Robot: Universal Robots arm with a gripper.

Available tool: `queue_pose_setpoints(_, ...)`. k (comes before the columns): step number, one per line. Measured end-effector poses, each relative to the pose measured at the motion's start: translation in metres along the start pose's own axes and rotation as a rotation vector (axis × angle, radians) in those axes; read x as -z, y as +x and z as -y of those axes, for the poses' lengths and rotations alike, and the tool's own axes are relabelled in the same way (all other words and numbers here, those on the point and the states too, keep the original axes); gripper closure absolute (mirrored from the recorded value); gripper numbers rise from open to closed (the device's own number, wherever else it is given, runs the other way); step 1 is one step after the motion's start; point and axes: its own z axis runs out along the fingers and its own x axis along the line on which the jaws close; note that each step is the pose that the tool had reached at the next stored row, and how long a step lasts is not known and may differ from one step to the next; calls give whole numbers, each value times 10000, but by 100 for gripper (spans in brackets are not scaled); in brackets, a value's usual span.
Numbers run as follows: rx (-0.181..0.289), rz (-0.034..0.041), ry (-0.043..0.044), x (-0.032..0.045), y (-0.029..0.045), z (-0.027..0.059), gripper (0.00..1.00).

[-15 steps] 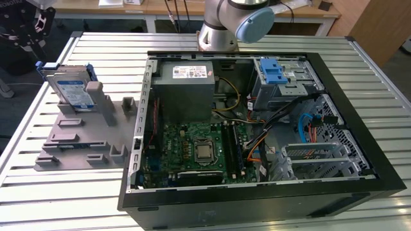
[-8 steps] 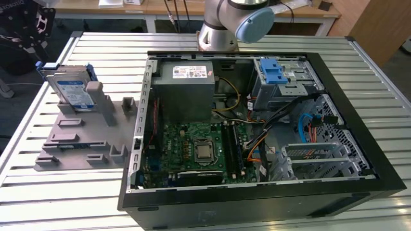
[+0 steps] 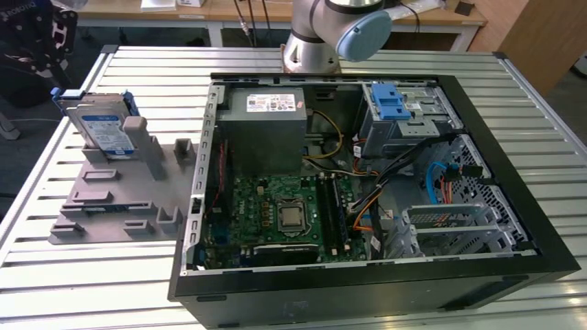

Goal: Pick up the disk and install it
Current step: 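Pick up the disk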

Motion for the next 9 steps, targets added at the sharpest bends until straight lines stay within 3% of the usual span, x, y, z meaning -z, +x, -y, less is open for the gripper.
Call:
queue_pose_setpoints(4,611,-11,-2,-3,0,0,89)
queue_pose_setpoints(9,640,-7,-5,-3,0,0,89)
